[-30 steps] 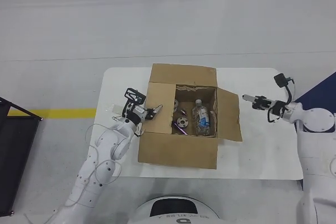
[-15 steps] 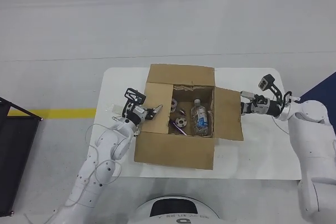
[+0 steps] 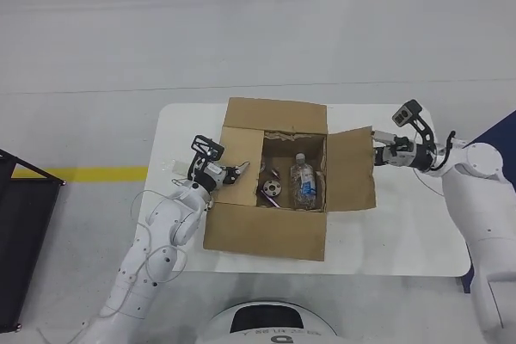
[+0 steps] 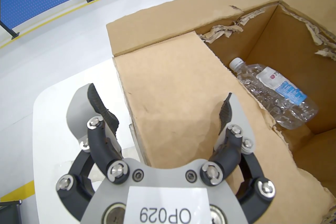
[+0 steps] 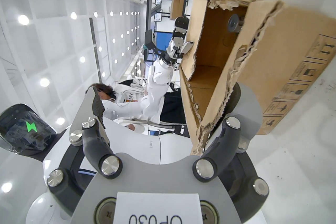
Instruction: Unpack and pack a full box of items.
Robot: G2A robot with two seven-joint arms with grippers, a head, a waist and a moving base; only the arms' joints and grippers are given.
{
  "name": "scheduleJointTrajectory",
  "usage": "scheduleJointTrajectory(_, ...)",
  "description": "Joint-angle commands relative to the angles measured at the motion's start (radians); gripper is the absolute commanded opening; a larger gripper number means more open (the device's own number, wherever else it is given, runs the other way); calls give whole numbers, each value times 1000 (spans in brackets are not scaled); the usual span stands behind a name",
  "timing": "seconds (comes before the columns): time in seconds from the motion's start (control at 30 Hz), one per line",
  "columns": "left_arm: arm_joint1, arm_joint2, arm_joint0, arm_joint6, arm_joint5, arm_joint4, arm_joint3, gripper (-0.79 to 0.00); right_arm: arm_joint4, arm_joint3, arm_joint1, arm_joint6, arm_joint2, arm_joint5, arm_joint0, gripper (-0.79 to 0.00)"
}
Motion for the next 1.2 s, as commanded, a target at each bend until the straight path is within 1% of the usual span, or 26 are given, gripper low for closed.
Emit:
scheduleJointTrajectory(0.0,0,0,0,0,0,0,0,0,2,-52,9,0,-14,0,2,0)
scheduleJointTrajectory(0.1,1,-9,8,15,13,-8,-7,0,-2,-122,19,0,-35,0,-2,0)
scheduleJointTrajectory(0.13,2,-19,15,25,20,-15,-13,0,-24,-145,21,-3,-43,-3,-1,0)
scheduleJointTrajectory(0.27,8,-65,50,52,33,-38,-36,0,-48,-176,19,-28,-83,-28,6,0)
scheduleJointTrajectory(0.53,22,-145,122,71,31,-61,-75,0,-133,-136,-21,-99,-245,-98,75,0)
scheduleJointTrajectory(0.63,24,-156,137,75,32,-63,-87,0,-162,-97,-40,-127,-298,-127,105,0)
scheduleJointTrajectory(0.8,25,-159,148,77,32,-66,-96,0,-258,-31,-65,-202,-358,-168,149,0)
scheduleJointTrajectory(0.9,25,-159,148,77,32,-66,-96,0,-305,-21,-70,-254,-366,-196,158,0)
scheduleJointTrajectory(1.0,25,-159,148,77,32,-66,-96,0,-324,-19,-57,-298,-323,-255,153,0)
scheduleJointTrajectory(1.07,25,-159,148,77,32,-66,-96,0,-321,-21,-45,-303,-288,-287,142,0)
scheduleJointTrajectory(1.17,25,-159,148,77,32,-66,-96,0,-321,-21,-45,-303,-288,-287,142,0)
